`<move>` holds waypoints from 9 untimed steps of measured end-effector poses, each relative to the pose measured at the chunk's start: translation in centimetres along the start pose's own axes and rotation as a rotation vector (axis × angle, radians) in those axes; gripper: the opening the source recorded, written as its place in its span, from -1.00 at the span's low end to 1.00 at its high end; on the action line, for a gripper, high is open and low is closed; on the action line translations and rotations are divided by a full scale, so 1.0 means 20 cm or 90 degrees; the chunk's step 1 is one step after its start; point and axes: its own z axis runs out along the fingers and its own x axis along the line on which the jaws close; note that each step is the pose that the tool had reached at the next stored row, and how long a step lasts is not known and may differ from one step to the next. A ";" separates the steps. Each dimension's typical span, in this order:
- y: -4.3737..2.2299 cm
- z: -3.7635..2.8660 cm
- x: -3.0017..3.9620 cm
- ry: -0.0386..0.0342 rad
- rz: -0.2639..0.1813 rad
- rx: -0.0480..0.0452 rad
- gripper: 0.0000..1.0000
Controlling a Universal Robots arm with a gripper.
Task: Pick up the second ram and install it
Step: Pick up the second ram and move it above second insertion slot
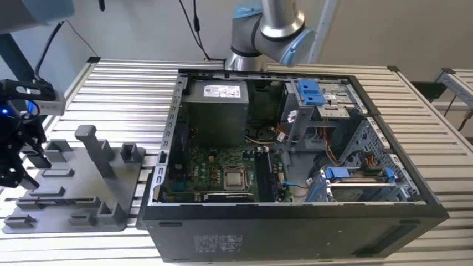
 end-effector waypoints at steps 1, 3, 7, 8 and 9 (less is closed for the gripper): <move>0.000 0.007 0.000 0.0006 0.000 0.0000 -0.04; 0.000 0.017 0.000 0.0023 0.000 0.0008 -0.04; 0.000 0.020 0.000 0.0039 0.000 0.0009 -0.04; 0.000 0.020 0.000 0.0040 0.000 0.0010 -0.04; 0.000 0.021 0.000 0.0040 0.000 0.0010 -0.04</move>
